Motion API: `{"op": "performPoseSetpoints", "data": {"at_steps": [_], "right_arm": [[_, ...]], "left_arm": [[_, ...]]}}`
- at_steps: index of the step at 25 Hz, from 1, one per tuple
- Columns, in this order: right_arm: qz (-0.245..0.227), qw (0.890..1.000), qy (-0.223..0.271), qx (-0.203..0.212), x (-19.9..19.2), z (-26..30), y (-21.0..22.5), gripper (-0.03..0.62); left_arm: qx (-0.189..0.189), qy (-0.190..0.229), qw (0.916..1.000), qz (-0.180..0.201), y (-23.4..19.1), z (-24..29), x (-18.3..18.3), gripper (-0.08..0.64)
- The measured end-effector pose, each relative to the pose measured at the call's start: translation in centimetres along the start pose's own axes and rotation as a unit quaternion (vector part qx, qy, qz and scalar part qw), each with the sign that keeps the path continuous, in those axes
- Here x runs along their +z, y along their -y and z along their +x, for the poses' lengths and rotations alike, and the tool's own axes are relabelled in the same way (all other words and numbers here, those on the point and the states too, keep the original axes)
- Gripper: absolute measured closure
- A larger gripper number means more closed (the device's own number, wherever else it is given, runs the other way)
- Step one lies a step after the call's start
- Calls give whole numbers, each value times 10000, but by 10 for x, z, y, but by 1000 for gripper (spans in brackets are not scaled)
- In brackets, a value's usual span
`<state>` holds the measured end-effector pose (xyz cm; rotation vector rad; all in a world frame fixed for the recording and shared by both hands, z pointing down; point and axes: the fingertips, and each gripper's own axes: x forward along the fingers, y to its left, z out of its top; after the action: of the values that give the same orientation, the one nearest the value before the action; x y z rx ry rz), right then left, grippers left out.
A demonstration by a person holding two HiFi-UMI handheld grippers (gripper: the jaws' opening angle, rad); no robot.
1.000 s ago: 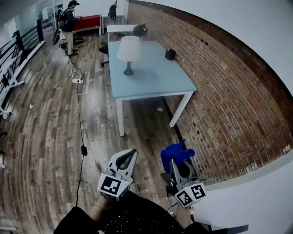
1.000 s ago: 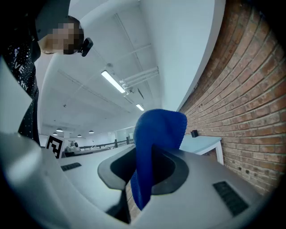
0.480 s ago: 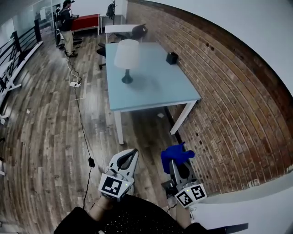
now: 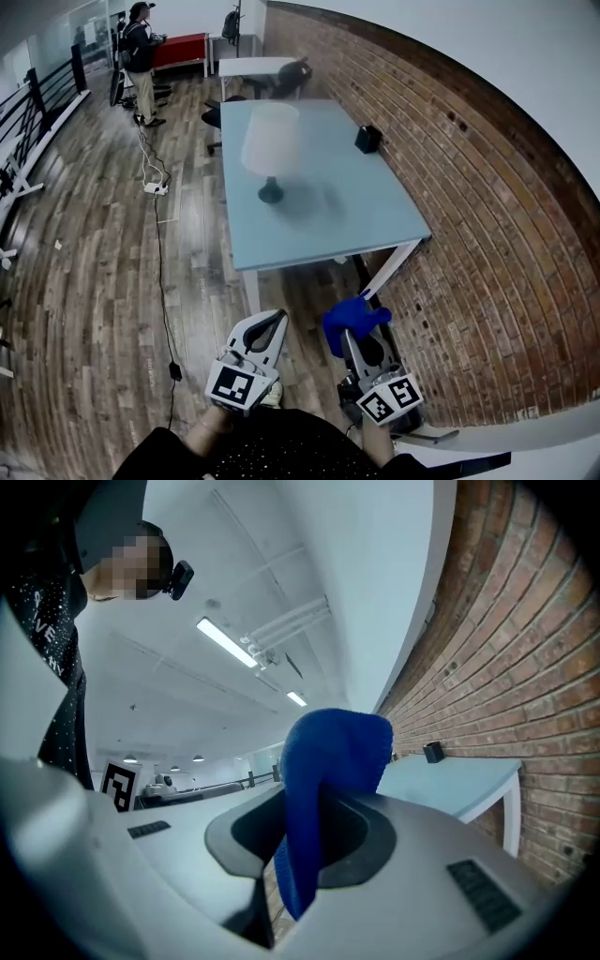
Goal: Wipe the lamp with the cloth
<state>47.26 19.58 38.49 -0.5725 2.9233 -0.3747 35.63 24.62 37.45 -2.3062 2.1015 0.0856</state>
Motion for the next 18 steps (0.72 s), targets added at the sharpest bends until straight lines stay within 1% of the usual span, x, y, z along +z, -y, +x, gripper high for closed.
{"op": "performPoseSetpoints", "data": {"at_steps": [1,4,9,14,18], "right_arm": [[-9,10000,-2,11,-1,11,4,515],[-25,10000,-24,22,-4,39,15,515],[-31,10000,-27,2,-4,71,26,515],[-147,9998,-35,86,5,95,35,515],[-253,9996,55,134,17,113,40,515]], "left_arm": [[9,-10,10000,30,-10,7,-1,551],[12,32,10000,-41,-34,26,-4,551],[15,-11,10000,38,-64,44,-5,551],[85,115,9999,76,-85,62,4,551],[127,273,9995,97,-97,70,15,551]]}}
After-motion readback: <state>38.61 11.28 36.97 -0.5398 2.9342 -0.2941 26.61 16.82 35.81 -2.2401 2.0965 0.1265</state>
